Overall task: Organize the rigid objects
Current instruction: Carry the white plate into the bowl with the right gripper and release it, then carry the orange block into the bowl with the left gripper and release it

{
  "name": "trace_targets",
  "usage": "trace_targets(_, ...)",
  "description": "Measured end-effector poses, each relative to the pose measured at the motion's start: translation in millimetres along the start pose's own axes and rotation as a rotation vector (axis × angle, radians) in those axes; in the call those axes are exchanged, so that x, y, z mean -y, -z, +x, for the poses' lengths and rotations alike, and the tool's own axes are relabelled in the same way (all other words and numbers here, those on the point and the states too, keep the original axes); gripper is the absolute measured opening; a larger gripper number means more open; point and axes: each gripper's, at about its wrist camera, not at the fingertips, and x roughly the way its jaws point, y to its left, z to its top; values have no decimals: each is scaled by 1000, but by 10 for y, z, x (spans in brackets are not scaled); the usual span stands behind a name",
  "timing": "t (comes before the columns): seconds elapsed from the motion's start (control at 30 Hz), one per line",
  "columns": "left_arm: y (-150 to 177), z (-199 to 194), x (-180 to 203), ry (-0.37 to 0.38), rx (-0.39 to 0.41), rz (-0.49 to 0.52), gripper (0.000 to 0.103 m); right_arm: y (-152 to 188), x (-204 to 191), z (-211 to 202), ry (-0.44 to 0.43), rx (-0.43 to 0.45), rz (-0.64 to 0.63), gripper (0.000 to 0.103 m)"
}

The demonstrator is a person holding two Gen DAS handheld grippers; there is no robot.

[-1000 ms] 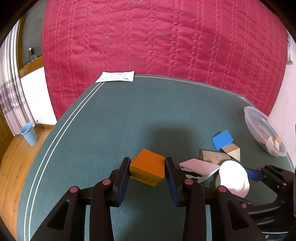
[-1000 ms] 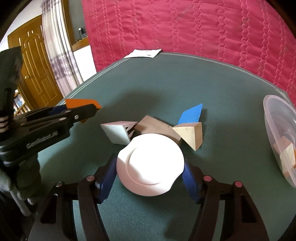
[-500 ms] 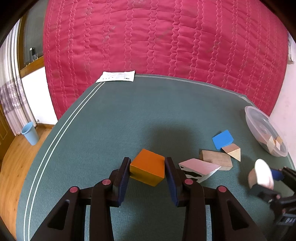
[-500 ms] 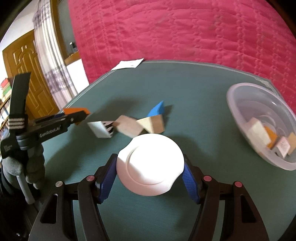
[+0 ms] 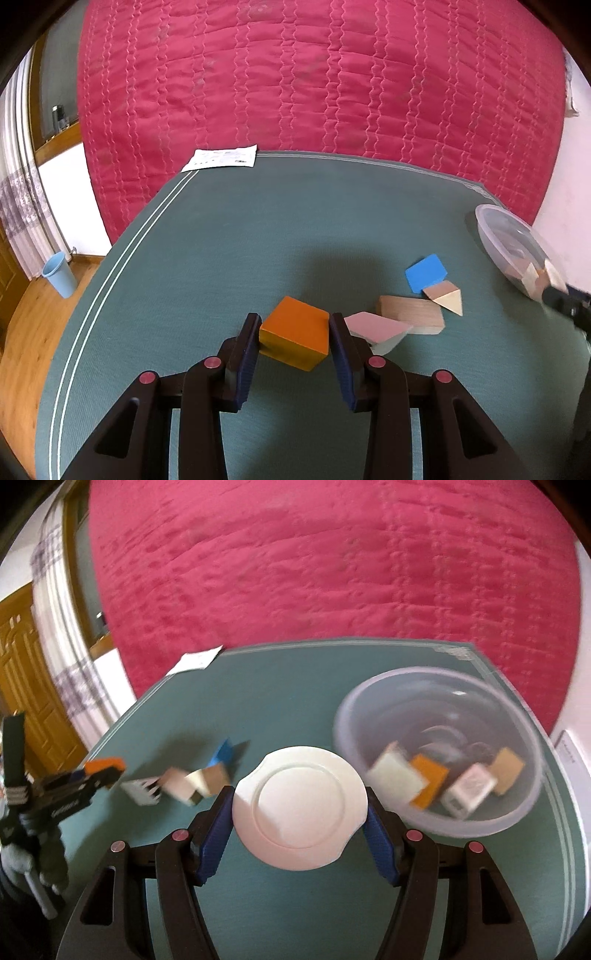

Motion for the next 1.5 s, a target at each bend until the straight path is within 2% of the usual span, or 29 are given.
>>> trace_targets(0.23, -25, -58, 125, 18, 16, 21, 40, -209, 420, -82, 108, 73, 72, 67)
trace_targets(0.47, -58, -74, 218, 19, 24, 25, 40, -346, 809, 8, 205, 93, 130, 67)
trace_targets(0.63, -96, -96, 342, 26, 26, 44, 40, -363, 1041, 87, 230, 92, 161, 73)
trace_targets(0.83, -196, -129, 564, 45, 39, 74, 40, -261, 1171, -9, 242, 105, 194, 73)
trace_targets(1.2, -482, -39, 1278, 154, 56, 166, 40, -96, 1250, -319, 333, 200, 216, 73)
trace_targets(1.5, -697, 188, 1935, 282, 31, 227, 40, -54, 1216, -370, 347, 244, 213, 73)
